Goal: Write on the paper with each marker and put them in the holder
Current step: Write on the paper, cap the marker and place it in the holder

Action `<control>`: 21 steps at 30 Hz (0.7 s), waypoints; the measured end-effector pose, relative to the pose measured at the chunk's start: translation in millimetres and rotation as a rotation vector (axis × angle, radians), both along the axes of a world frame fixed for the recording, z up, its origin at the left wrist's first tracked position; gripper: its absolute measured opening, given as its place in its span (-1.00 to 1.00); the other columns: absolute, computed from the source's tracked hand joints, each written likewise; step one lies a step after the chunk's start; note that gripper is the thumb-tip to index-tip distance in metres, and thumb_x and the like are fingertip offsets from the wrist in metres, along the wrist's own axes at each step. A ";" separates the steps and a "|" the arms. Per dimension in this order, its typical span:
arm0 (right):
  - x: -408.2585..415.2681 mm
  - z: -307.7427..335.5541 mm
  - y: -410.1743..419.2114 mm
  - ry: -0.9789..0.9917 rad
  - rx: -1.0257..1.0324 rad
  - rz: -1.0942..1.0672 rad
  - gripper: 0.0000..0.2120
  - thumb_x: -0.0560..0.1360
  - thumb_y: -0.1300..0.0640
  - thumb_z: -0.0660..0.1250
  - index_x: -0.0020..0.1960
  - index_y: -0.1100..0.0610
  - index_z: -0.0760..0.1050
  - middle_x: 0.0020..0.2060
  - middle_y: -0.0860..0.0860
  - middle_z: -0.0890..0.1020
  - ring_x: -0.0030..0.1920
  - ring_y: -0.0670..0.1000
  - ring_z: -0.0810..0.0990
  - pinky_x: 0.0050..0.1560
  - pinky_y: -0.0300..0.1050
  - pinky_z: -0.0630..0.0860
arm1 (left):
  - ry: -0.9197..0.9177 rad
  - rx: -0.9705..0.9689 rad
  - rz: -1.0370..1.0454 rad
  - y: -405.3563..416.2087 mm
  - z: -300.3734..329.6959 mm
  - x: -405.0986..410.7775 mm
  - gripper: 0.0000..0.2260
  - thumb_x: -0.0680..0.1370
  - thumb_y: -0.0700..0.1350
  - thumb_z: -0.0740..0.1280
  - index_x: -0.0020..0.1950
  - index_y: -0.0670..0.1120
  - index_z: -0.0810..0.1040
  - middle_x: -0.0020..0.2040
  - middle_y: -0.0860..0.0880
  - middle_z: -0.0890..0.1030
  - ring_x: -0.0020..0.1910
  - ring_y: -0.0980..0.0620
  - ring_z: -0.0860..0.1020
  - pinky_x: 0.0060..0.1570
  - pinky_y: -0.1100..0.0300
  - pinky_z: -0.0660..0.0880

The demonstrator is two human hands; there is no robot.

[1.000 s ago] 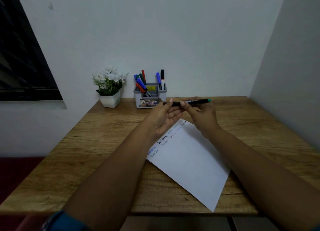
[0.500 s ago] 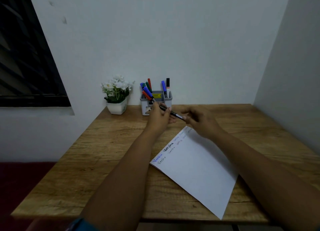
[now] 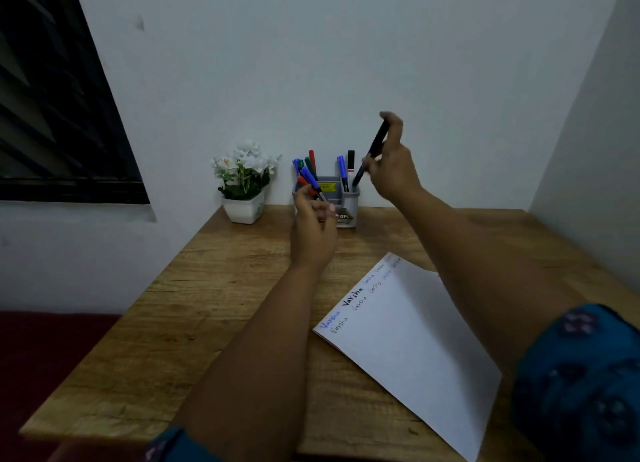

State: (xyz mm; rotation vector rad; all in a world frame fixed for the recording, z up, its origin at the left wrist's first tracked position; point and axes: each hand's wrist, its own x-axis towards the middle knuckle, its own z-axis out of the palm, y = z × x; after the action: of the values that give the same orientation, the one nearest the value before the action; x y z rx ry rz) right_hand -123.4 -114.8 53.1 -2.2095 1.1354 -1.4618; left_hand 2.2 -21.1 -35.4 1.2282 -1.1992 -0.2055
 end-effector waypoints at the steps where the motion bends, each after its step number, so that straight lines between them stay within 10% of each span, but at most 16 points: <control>1: 4.9 1.0 -7.5 -0.037 -0.018 -0.012 -0.32 0.55 0.35 0.26 0.51 0.00 0.01 -0.22 0.15 0.58 -0.25 0.14 0.64 -0.16 0.11 0.63 | -0.029 0.004 0.021 -1.4 -2.7 0.0 -0.55 0.61 -0.11 0.25 0.45 -0.08 0.18 0.06 -0.01 0.57 -0.07 0.24 0.56 -0.16 0.42 0.49; 8: 34.7 -26.6 -37.3 0.426 0.055 -0.049 -0.22 0.53 0.37 0.24 0.57 -0.03 -0.09 -0.21 0.23 0.59 -0.27 0.18 0.59 -0.19 0.09 0.56 | -0.147 0.049 0.064 -7.3 -10.7 -2.6 -0.54 0.57 -0.12 0.30 0.42 -0.05 0.21 0.03 0.06 0.56 -0.02 0.09 0.58 -0.06 0.15 0.55; 21: 39.0 -27.6 -54.4 0.655 0.163 -0.190 -0.27 0.59 0.24 0.19 0.59 -0.06 -0.15 0.18 0.24 0.51 0.16 0.23 0.48 0.07 0.14 0.46 | -0.185 0.118 0.065 -11.2 -16.8 -2.5 -0.45 0.52 -0.13 0.36 0.43 -0.02 0.17 -0.05 0.11 0.51 0.02 0.07 0.57 0.04 0.01 0.56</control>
State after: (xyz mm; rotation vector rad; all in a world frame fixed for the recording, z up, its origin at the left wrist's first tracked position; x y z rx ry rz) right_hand -84.4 -169.2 25.5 -2.5862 1.6216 -0.6530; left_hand -0.3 -32.3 -52.2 1.4110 -1.3184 -0.1170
